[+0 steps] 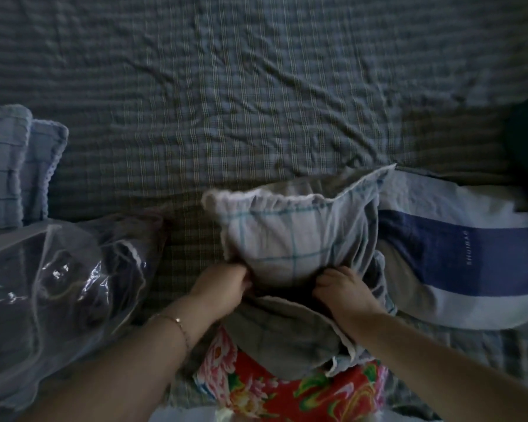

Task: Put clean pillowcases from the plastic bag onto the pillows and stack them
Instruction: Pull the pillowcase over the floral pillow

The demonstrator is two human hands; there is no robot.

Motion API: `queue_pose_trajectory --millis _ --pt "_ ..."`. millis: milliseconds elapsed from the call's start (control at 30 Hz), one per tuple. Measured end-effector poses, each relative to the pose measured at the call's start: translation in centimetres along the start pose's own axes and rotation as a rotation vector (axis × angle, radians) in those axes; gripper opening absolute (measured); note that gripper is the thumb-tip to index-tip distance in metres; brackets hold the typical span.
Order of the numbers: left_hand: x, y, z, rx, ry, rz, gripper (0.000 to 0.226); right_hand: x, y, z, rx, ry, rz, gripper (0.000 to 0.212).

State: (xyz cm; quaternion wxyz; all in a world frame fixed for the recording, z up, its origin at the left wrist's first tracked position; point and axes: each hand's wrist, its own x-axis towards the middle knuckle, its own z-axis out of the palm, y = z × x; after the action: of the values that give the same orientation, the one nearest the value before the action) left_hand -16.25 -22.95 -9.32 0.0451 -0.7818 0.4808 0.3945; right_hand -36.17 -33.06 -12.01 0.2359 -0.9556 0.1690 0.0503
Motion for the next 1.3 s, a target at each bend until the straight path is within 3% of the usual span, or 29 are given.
queue_pose_trajectory --millis 100,167,267,433,500,600,667,700,767,800,833,867,933,967,1033,1100,1167,1200,1300 --pt "2.6 -0.4 -3.9 -0.538 0.288 -0.296 0.018 -0.1 -0.1 0.0 0.034 -0.01 0.049 0.033" --pt "4.6 -0.6 -5.8 -0.652 0.281 -0.357 0.015 0.1 -0.1 -0.2 0.04 -0.017 0.065 0.032" --pt "6.8 -0.3 -5.4 -0.684 0.198 -0.41 0.008 0.5 -0.4 -0.6 0.055 0.017 0.105 0.029" --pt "3.7 -1.2 -2.3 -0.589 0.449 -0.354 0.02 0.2 -0.1 -0.6 0.002 0.037 0.168 0.031" --pt "2.2 -2.6 0.3 -0.57 0.37 -0.472 0.021 0.6 0.2 -0.7 -0.042 -0.002 0.214 0.031" --pt "3.0 -4.0 1.5 -0.596 0.025 -0.799 0.034 1.9 -0.8 -0.6 -0.075 -0.044 0.23 0.029" --pt "5.1 -4.3 -0.5 -0.581 0.068 -0.896 0.034 2.3 -1.5 -0.4 -0.073 -0.066 0.2 0.021" --pt "6.0 -4.2 -2.5 -0.567 0.222 -0.904 0.032 2.2 -1.7 0.0 -0.066 -0.069 0.176 0.021" --pt "7.8 -2.7 -6.9 -0.644 0.637 -0.735 0.034 1.4 -1.4 0.6 -0.032 -0.058 0.181 0.03" --pt "8.4 -0.8 -9.1 -0.689 0.714 -0.544 0.039 1.0 -1.3 0.9 -0.027 -0.056 0.186 0.031" --pt "8.9 1.5 -10.7 -0.668 0.662 -0.37 0.047 0.9 -1.3 1.0 -0.015 -0.075 0.184 0.029" --pt "9.7 3.7 -11.2 -0.559 0.508 -0.232 0.059 0.9 -1.3 1.0 0.003 -0.084 0.179 0.023" --pt "10.2 7.4 -10.1 -0.099 0.067 -0.087 0.077 0.6 -0.7 1.1 0.093 -0.028 0.152 0.011" --pt "10.1 8.6 -8.8 0.126 -0.049 -0.052 0.074 0.1 -0.1 1.2 0.149 0.05 0.155 0.011" --pt "9.9 9.2 -6.5 0.381 0.025 -0.011 0.054 -1.0 1.4 0.4 0.297 0.184 0.274 0.019" --pt "9.5 8.3 -5.3 0.383 0.173 -0.081 0.039 -2.0 3.2 -0.5 0.365 0.265 0.663 0.024" --pt "9.4 7.5 -5.1 0.317 0.238 -0.146 0.032 -2.9 5.3 -1.4 0.453 0.063 1.117 0.046" --pt "9.4 7.0 -5.2 0.262 0.266 -0.164 0.03 -3.0 6.1 -1.3 0.511 -0.028 1.189 0.051" --pt "9.1 6.5 -5.4 0.037 0.341 -0.206 0.029 -1.7 7.0 -0.9 0.578 -0.103 1.023 0.032"
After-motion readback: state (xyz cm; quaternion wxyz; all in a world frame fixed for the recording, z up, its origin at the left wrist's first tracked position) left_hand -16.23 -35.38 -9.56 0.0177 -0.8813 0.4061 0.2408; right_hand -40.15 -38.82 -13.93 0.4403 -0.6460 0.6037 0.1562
